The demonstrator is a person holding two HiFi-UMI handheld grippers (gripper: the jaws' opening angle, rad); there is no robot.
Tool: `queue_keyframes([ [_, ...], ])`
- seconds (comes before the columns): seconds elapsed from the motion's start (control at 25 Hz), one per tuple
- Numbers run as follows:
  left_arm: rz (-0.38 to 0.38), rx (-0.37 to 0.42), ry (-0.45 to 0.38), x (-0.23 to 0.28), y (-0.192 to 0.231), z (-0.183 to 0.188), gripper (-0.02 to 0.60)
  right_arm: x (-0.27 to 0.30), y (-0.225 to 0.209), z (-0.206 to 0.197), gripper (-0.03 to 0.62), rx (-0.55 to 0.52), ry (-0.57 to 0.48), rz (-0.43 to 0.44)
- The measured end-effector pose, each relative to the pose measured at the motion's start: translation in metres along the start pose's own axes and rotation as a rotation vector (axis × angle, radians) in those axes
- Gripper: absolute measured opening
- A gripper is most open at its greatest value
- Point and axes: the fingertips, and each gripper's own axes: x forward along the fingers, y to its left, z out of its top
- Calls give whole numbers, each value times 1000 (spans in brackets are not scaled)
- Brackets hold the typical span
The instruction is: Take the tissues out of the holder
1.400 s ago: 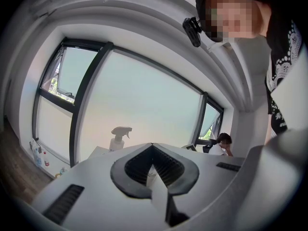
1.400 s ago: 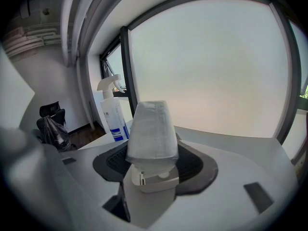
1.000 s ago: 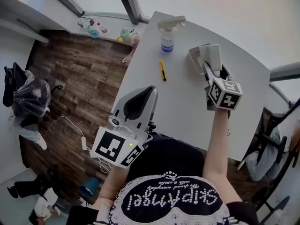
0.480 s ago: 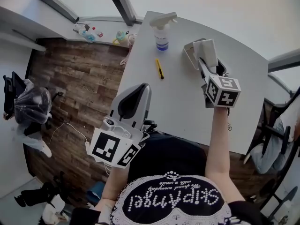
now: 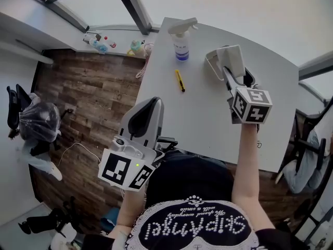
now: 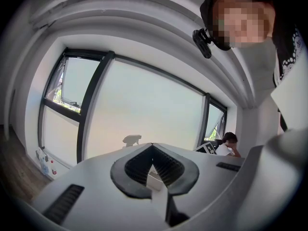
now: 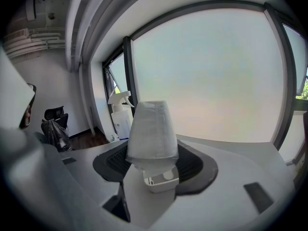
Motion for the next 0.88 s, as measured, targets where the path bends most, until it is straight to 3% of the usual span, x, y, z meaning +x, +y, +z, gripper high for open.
queue_keyframes([
  [0.88, -61, 3, -17, -6, -4, 6, 2, -47, 30, 9, 268, 17, -40, 23],
])
